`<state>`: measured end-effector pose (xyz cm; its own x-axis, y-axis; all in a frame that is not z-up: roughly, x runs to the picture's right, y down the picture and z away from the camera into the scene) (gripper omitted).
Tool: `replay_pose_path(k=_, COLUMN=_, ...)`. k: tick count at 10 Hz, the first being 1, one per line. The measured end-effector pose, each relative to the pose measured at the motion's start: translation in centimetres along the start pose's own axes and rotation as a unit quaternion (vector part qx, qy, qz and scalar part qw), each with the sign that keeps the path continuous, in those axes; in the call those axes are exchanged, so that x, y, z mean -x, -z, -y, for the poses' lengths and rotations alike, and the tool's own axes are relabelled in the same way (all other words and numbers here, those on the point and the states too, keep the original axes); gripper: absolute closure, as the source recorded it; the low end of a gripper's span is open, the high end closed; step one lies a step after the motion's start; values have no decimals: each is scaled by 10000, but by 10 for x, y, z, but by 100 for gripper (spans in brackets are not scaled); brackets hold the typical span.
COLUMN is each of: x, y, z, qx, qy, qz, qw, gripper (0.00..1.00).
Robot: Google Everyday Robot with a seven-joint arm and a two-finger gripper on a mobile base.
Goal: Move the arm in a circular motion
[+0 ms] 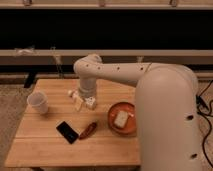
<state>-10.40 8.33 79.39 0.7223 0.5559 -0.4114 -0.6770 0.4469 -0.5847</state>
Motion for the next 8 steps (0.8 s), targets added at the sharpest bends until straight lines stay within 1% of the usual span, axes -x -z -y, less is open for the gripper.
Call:
replay_pose_path(k=5, x=0, y=0, z=0, qx=-3, qy=1, qz=3, qw=10000, gripper=20)
replay_pose_path(k=7, x=2, y=1, z=3, qx=-60, qy=-24, qz=16, qw=10000, gripper=20)
replay_pose_path(k=8, x=7, y=2, z=10, qx=-109, qy=-51, qz=54, qw=9999, gripper=20)
